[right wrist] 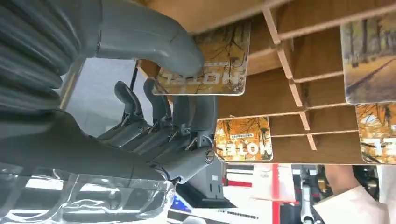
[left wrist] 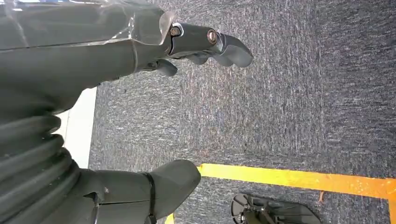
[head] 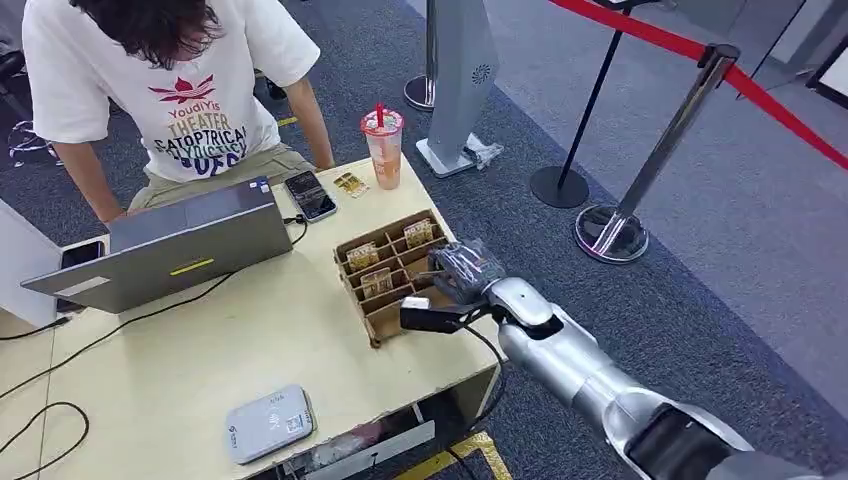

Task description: Pass the card to the sensor for recognition and then transmit it.

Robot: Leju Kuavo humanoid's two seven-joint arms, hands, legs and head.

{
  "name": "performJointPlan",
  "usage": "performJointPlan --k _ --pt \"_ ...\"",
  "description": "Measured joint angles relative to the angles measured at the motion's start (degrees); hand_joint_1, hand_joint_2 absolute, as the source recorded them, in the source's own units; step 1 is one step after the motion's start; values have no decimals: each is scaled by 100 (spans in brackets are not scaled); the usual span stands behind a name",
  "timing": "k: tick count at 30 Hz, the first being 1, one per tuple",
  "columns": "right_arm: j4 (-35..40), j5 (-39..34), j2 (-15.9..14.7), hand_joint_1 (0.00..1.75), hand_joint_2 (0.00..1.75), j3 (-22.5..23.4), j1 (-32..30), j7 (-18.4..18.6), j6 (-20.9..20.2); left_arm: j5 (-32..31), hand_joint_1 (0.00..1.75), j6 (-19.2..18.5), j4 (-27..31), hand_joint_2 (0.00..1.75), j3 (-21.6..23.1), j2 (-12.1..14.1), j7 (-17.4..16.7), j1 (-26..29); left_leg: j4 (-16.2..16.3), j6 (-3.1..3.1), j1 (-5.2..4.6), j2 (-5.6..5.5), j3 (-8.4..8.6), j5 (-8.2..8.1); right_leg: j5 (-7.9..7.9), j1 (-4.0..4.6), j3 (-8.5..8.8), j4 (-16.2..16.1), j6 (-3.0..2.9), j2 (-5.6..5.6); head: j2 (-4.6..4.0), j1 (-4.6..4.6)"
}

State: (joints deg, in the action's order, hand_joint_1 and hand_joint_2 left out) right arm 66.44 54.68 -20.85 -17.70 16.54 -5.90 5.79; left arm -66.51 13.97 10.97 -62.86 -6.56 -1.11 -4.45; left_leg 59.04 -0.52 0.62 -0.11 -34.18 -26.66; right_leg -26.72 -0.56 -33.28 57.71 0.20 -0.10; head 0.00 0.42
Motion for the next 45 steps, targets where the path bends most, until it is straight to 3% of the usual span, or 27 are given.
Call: performJointPlan --k 8,12,18,32,38,45 --pt "-293 -555 -112 157 175 -26 469 -374 -639 -26 0 -9 0 175 0 13 -2 1 3 0 -2 0 -1 0 1 0 -1 0 1 0 0 -4" --pt "-400 -907 -302 154 175 -88 756 -492 -997 -35 0 -17 0 175 0 17 -2 0 3 0 -3 -1 -3 0 1 -4 -1 0 1 0 0 0" --pt "-588 -1309 -645 162 175 -297 1359 -564 -1502 -35 0 -35 0 175 0 22 2 -2 4 0 -5 -1 -3 0 1 -7 -2 0 2 -1 0 0" --pt "-632 -1764 -868 164 175 -732 2194 -514 -1876 13 0 -31 0 175 0 22 22 -6 4 0 -5 -1 -2 0 1 -7 -3 1 2 0 0 -2" --pt "-629 -2000 -911 175 175 -820 2377 -555 -1897 13 0 -44 0 175 0 22 63 -5 5 0 -5 -1 -3 0 2 -7 -3 0 3 -1 0 -2" --pt "-601 -2102 -929 175 175 -822 2538 -566 -1885 -50 0 -76 0 175 0 20 61 -19 5 0 -5 -2 -3 0 2 -7 -2 1 3 -1 0 -2"
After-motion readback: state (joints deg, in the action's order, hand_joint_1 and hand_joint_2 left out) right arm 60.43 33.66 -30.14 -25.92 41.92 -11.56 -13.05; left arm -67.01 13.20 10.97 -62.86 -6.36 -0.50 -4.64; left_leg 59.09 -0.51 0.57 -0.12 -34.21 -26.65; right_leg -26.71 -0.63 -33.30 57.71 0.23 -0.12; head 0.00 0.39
